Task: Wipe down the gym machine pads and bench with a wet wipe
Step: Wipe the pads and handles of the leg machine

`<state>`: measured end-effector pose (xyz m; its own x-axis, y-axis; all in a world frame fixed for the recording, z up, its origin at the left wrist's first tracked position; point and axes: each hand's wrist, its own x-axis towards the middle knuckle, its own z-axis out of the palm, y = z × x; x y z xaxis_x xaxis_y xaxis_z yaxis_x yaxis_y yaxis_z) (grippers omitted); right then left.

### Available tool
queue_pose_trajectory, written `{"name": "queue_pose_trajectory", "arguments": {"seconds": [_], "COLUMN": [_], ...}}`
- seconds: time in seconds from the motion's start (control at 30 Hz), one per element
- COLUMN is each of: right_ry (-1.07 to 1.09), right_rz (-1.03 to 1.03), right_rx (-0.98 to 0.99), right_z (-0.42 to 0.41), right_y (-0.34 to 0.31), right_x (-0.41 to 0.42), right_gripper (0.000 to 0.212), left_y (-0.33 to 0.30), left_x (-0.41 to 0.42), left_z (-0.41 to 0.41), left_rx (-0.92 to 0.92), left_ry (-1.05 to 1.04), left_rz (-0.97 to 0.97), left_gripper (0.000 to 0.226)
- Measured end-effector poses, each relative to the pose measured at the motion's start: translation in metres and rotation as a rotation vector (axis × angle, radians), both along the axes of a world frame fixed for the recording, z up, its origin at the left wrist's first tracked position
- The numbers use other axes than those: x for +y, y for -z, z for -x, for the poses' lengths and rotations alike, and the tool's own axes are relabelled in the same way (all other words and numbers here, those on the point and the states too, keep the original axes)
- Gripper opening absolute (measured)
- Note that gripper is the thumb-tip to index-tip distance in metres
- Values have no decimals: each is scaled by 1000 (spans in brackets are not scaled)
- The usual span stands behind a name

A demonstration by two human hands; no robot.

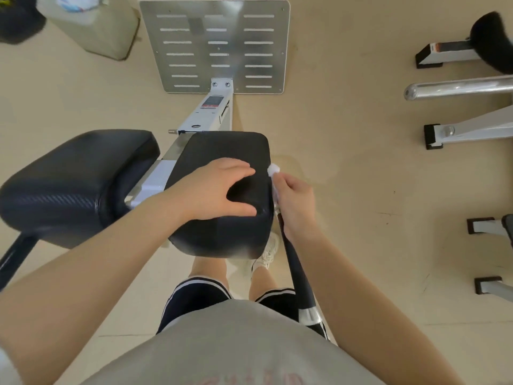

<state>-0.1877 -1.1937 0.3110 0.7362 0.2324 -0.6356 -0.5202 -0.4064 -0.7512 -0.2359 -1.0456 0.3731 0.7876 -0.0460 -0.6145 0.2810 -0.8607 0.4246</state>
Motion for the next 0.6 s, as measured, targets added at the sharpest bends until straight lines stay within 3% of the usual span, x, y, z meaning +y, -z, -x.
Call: {"name": "queue_pose_trajectory", "arguments": {"seconds": [0.17, 0.37, 0.5, 0.6], "right_ry": [8, 33, 173, 179], "right_rz": [87, 194, 66, -64], "right_rx": [-44, 175, 13, -142], "right_z": [23, 91, 76, 73], "right_y": [-11, -2, -15, -27], "right_x": [-19, -53, -39, -33], "right_gripper": [38, 41, 43, 29], "left_y": [-1, 9, 11, 14], "left_x": [-26, -43, -45, -45], "left_z": [31, 38, 40, 42], "left_rx": [-28, -139, -154, -164], "left_ry": [137, 72, 81, 91], "left_rz": [-232, -366, -386, -384], "left_gripper": [97, 91, 91, 90]}}
